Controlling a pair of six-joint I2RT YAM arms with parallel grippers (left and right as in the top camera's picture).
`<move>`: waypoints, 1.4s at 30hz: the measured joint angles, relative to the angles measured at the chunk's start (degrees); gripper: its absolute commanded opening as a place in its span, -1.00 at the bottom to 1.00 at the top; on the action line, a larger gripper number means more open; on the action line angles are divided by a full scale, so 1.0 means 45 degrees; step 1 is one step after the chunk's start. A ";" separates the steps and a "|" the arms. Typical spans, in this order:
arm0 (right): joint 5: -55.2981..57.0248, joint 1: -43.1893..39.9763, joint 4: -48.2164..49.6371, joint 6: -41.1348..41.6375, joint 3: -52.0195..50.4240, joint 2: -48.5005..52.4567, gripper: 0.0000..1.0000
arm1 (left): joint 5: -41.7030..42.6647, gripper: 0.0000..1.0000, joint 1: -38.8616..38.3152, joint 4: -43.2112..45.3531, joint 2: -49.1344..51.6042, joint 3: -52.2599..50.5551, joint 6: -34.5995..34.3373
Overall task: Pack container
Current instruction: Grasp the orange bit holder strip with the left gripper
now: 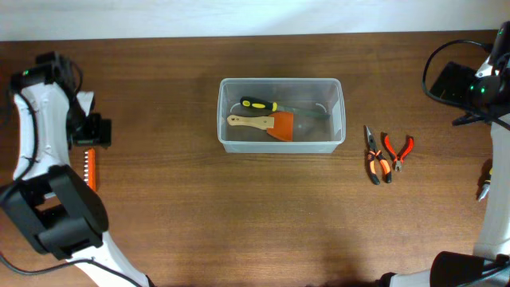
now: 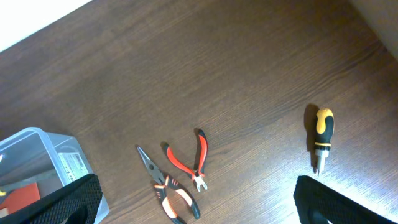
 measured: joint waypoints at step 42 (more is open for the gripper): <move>0.0000 0.0000 -0.0005 0.0005 0.0000 0.0000 0.98 | 0.1821 -0.95 0.1617 0.2249 0.2715 -0.1564 0.0238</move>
